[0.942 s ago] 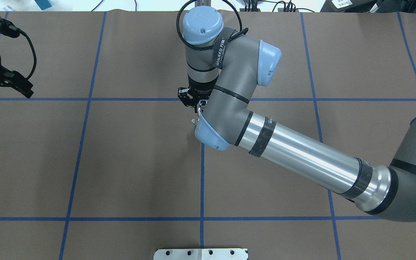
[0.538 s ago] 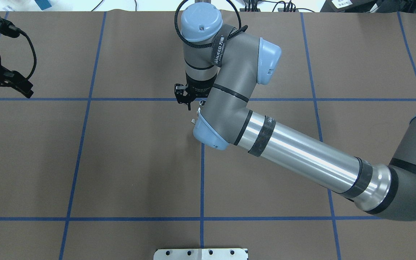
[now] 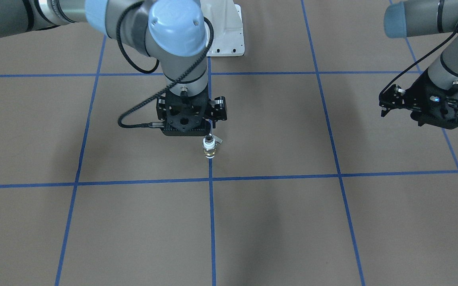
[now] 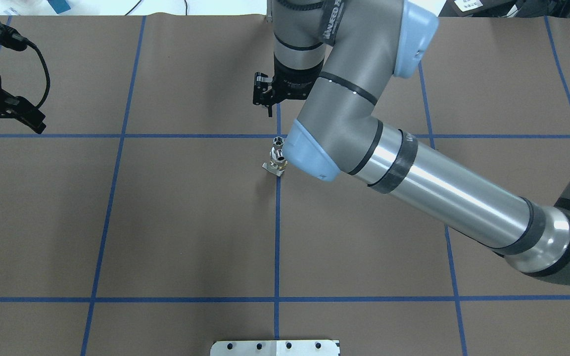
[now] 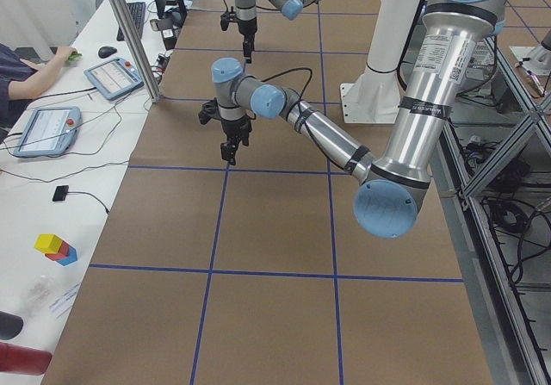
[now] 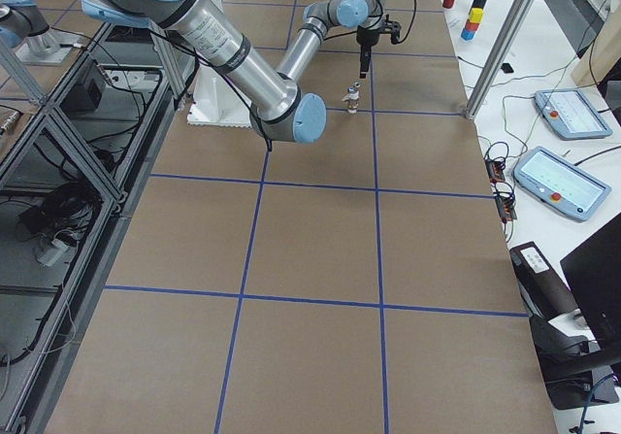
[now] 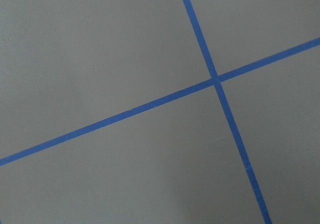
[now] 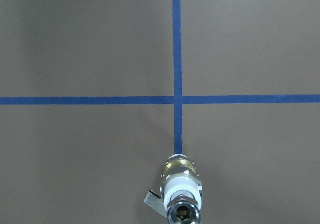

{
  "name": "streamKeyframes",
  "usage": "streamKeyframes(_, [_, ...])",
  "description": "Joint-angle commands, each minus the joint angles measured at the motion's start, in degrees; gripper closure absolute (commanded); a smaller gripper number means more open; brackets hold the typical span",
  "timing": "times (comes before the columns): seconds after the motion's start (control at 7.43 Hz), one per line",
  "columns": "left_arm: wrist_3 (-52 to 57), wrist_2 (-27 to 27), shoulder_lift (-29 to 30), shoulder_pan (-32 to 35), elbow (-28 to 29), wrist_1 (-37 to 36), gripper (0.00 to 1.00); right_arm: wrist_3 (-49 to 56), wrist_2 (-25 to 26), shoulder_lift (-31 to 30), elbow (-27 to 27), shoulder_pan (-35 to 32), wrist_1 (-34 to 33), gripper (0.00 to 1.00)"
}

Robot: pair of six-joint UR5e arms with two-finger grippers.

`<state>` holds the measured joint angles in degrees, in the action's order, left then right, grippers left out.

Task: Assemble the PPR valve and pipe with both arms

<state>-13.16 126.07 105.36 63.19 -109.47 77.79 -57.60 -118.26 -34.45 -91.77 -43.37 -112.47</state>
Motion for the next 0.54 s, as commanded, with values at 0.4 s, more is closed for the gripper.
streamKeyframes(0.4, [21.49, 6.20, -7.00, 18.77, 3.28, 0.08, 0.00, 50.53, -8.19, -28.77, -18.18, -27.75, -12.34, 0.01])
